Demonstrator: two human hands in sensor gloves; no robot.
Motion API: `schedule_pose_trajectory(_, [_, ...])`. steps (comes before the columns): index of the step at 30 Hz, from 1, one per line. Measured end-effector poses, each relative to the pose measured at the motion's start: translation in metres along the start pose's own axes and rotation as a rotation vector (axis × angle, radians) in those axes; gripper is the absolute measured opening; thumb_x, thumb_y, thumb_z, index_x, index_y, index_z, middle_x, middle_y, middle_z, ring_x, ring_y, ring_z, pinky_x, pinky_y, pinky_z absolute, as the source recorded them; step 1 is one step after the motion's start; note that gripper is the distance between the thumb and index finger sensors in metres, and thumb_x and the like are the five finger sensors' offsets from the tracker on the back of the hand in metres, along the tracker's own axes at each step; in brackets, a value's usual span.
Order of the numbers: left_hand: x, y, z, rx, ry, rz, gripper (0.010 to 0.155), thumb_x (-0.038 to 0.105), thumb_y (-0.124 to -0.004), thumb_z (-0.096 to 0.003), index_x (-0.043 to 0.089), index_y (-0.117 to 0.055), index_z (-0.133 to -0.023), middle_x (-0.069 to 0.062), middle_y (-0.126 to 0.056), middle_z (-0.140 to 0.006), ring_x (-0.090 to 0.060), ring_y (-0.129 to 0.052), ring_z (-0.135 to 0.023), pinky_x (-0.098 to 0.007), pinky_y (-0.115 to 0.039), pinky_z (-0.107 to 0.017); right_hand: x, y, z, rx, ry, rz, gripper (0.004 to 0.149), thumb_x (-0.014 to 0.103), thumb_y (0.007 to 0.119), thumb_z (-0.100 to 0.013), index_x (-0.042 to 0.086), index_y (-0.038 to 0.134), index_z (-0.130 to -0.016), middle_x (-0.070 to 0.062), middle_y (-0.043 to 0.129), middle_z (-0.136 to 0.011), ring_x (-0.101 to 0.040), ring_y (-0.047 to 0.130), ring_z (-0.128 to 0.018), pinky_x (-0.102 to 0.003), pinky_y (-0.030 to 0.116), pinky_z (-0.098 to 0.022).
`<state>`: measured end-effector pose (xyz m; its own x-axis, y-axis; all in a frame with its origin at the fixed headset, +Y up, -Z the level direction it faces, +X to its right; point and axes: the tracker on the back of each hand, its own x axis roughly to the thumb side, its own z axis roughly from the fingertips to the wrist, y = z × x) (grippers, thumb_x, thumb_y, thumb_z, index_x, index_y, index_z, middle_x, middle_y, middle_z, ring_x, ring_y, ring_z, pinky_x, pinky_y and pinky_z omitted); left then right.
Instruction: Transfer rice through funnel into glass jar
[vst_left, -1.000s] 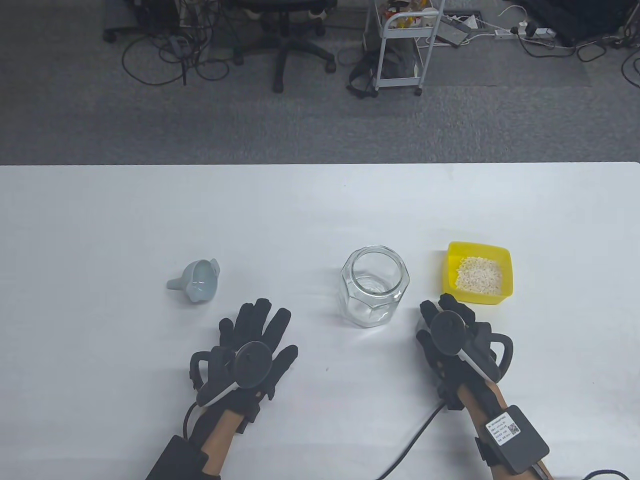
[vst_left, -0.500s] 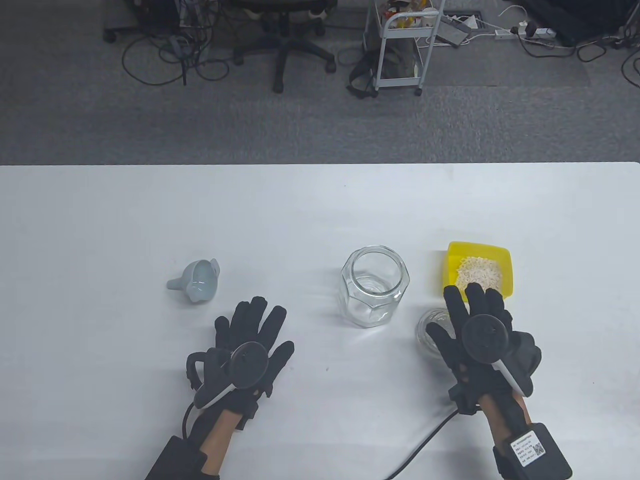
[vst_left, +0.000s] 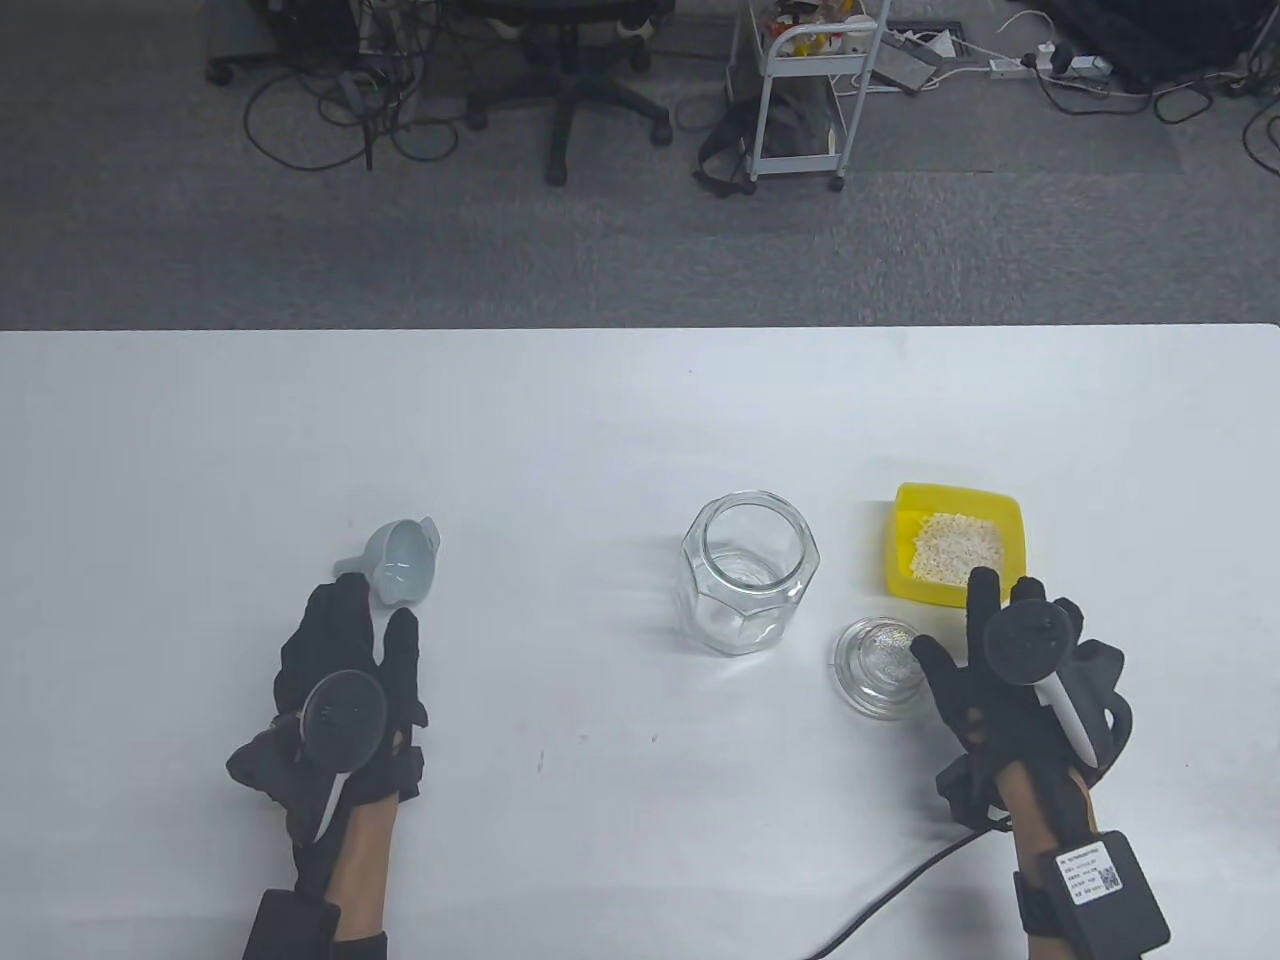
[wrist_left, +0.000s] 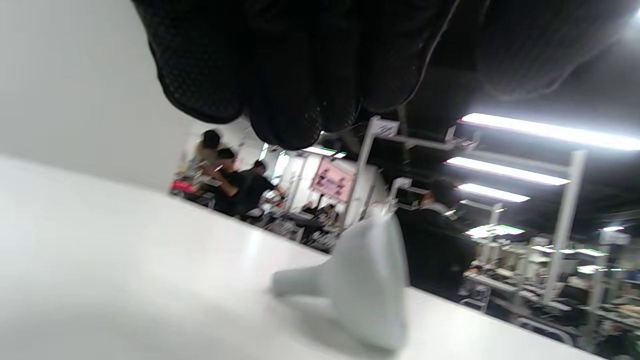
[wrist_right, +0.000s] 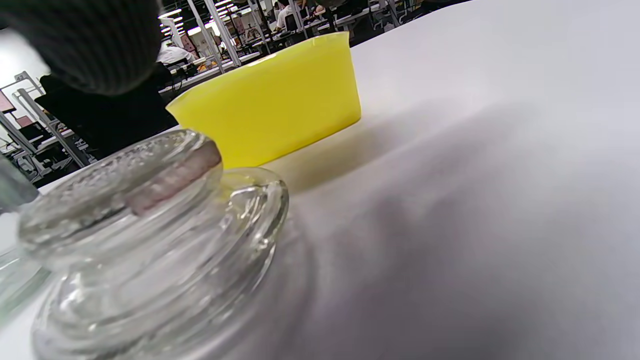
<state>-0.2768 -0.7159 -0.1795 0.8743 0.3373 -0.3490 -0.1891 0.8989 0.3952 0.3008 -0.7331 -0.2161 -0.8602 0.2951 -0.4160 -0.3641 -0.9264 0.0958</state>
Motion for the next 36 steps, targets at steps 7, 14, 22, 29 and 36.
schedule_pose_trajectory(7, [-0.006,-0.039,-0.035,-0.257,0.156,-0.099,0.078,0.073,-0.081,-0.0501,0.028,-0.066,-0.112,-0.01,-0.082,-0.11,-0.03,-0.099,-0.087,-0.053,-0.083,-0.065,0.0,-0.006,0.003,-0.005,0.015,0.009,0.086,0.069,0.069,-0.037,0.04,0.021,-0.102,-0.009,0.017,-0.117,-0.046,0.012,-0.106,-0.071,0.029,-0.072])
schedule_pose_trajectory(14, [0.009,-0.054,-0.054,-0.249,0.241,-0.174,0.075,0.076,-0.082,-0.0471,0.028,-0.072,-0.104,-0.006,-0.089,-0.1,-0.028,-0.102,-0.082,-0.053,-0.083,-0.065,0.008,-0.014,0.014,-0.041,-0.01,0.054,0.087,0.068,0.069,-0.037,0.039,0.019,-0.102,-0.01,0.016,-0.117,-0.046,0.012,-0.106,-0.071,0.03,-0.072])
schedule_pose_trajectory(22, [-0.002,-0.055,-0.066,-0.225,0.231,-0.095,0.047,0.061,-0.084,-0.0518,0.033,-0.081,-0.089,0.002,-0.098,-0.083,-0.017,-0.108,-0.064,-0.053,-0.084,-0.065,0.013,-0.015,0.017,-0.043,-0.027,0.079,0.087,0.068,0.069,-0.037,0.039,0.02,-0.103,-0.01,0.017,-0.117,-0.046,0.013,-0.106,-0.071,0.03,-0.072])
schedule_pose_trajectory(29, [0.024,-0.019,-0.046,-0.176,0.085,0.167,0.045,0.058,-0.084,-0.0524,0.031,-0.082,-0.089,0.001,-0.098,-0.083,-0.017,-0.108,-0.064,-0.054,-0.083,-0.065,0.007,-0.014,0.013,-0.031,-0.009,0.045,0.087,0.067,0.07,-0.037,0.038,0.021,-0.103,-0.01,0.017,-0.117,-0.046,0.014,-0.106,-0.071,0.03,-0.072])
schedule_pose_trajectory(36, [0.119,0.031,-0.018,-0.295,-0.187,0.312,0.045,0.059,-0.082,-0.0544,0.032,-0.081,-0.09,0.003,-0.097,-0.084,-0.016,-0.107,-0.065,-0.055,-0.081,-0.068,0.007,-0.011,0.011,-0.028,-0.016,0.056,0.087,0.067,0.07,-0.037,0.038,0.021,-0.103,-0.01,0.017,-0.117,-0.046,0.014,-0.106,-0.071,0.03,-0.072])
